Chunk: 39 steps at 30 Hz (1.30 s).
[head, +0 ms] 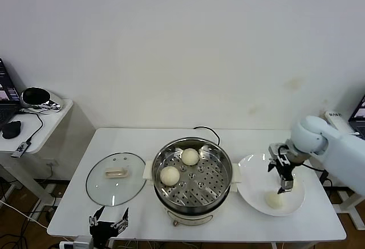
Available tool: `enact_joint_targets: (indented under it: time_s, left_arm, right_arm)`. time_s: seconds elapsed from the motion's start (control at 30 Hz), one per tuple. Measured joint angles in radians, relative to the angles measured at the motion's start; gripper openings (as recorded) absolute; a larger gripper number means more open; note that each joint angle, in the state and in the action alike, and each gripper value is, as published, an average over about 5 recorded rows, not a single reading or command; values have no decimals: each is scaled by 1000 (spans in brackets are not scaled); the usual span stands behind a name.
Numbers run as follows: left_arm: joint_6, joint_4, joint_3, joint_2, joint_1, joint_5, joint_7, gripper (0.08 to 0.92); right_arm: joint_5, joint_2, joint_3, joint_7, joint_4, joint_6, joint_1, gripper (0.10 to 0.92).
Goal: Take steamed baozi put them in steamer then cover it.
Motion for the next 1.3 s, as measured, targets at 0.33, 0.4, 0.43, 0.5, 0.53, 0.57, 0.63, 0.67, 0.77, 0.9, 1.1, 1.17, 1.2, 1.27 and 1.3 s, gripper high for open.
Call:
enact_joint_targets:
  time_s: [0.33,0.4,0.43,0.5,0.53,0.57,0.63,0.67,0.77,0.9,1.1,1.17,1.2,1.27,1.3]
  left_arm:
    - [3,25,-5,-6,-8,3,-1,823]
    - [4,29,-7,-6,-8,2,-1,823]
    - [4,30,-8,-6,-8,2,-1,823]
    - [4,33,-10,-6,-8,2,-1,823]
    - [4,34,-12,-6,-8,3,-1,823]
    - [4,35,-13,-6,-8,3,-1,823]
    - [4,37,-18,-5,-9,2,-2,823]
    - [4,39,-19,-4,-10,2,-2,823]
    - [3,41,-22,-3,-11,2,-2,823]
    - [3,42,-21,-6,-12,2,-2,823]
    - [3,48,-24,-7,-13,1,-2,823]
    - [3,51,-27,-5,-15,-1,-2,823]
    - [3,52,-28,-5,-17,-1,-2,823]
    - [3,55,-29,-4,-18,-1,-2,823]
    - [3,56,-29,-4,-19,-1,-2,823]
  right_arm:
    - [-41,12,58,2,-41,12,-103,823]
    - [-47,16,64,5,-50,13,-114,823]
    - [-50,19,66,6,-55,14,-119,823]
    - [-55,24,70,10,-65,14,-128,823]
    - [-57,27,71,12,-69,14,-132,823]
    - [-59,30,73,13,-73,14,-136,823]
    - [-62,35,75,17,-81,14,-144,823]
    - [-64,38,76,19,-84,14,-148,823]
    - [-68,47,80,27,-95,13,-157,823]
    - [-72,61,84,39,-107,10,-162,823]
    - [-77,75,86,50,-122,6,-165,823]
    - [-81,79,85,54,-127,6,-167,823]
    - [-83,82,86,55,-130,6,-169,823]
    - [-86,86,87,59,-135,7,-173,823]
    - [-88,89,88,61,-138,7,-175,823]
